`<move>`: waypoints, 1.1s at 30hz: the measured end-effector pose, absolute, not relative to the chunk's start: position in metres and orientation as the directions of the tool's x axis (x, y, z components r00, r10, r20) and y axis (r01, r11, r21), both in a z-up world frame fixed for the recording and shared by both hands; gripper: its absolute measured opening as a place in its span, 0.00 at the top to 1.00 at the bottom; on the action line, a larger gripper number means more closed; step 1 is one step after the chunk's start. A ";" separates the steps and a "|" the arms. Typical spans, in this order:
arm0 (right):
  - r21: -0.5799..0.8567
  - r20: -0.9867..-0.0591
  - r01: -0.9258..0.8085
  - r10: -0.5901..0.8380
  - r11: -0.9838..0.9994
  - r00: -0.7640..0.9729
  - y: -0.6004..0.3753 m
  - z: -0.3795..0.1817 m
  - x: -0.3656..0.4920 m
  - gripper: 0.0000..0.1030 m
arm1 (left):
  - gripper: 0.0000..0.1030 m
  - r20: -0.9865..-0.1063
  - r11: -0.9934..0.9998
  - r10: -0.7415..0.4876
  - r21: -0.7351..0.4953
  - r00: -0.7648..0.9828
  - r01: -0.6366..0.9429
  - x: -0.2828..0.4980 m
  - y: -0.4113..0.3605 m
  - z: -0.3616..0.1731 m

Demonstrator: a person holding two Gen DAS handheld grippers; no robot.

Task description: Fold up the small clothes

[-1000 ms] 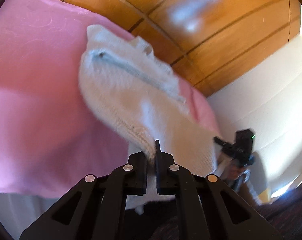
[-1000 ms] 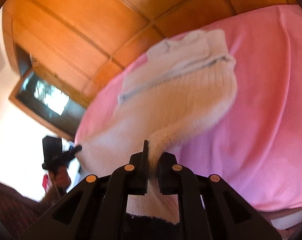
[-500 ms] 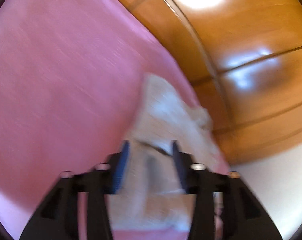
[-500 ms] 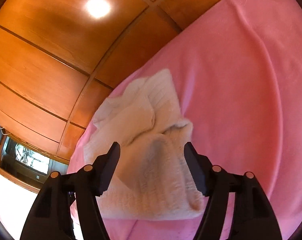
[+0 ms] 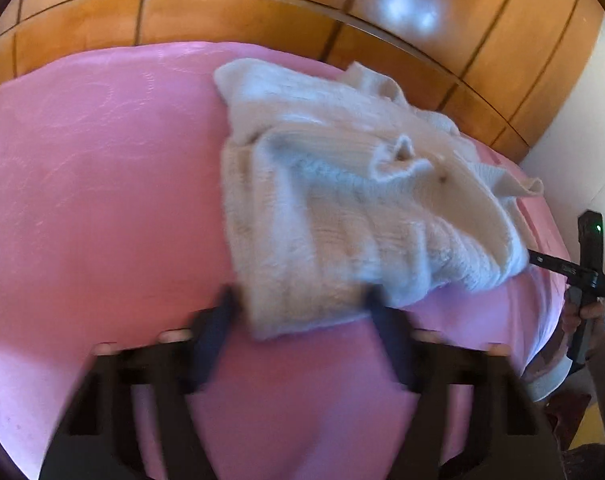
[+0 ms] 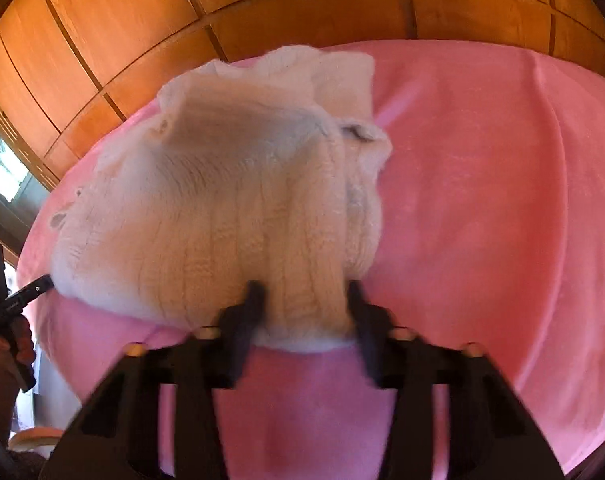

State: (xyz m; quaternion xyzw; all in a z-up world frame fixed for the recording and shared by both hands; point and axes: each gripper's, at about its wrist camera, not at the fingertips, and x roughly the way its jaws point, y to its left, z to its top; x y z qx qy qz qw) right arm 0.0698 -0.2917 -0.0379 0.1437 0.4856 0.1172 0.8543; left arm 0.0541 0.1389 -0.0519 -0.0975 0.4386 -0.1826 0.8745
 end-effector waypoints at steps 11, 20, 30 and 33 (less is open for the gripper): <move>0.469 -0.708 -0.072 0.423 0.880 0.566 -0.302 0.021 0.017 0.85 | 0.88 -0.631 0.830 -0.546 -0.499 0.550 0.252 0.015 0.154 -0.011; 0.342 -0.821 0.032 0.282 0.939 0.496 -0.305 -0.004 -0.027 0.76 | 0.82 -0.772 0.925 -0.373 -0.354 0.514 0.140 -0.047 0.158 -0.030; -0.038 -0.747 -0.206 0.109 0.978 0.655 -0.243 0.030 -0.012 0.38 | 0.46 -0.678 0.859 -0.511 -0.375 0.528 0.349 -0.022 0.116 0.004; -0.109 -0.743 -0.264 0.098 0.958 0.662 -0.219 0.015 0.009 0.39 | 0.46 -0.691 0.865 -0.493 -0.322 0.529 0.385 -0.008 0.098 0.001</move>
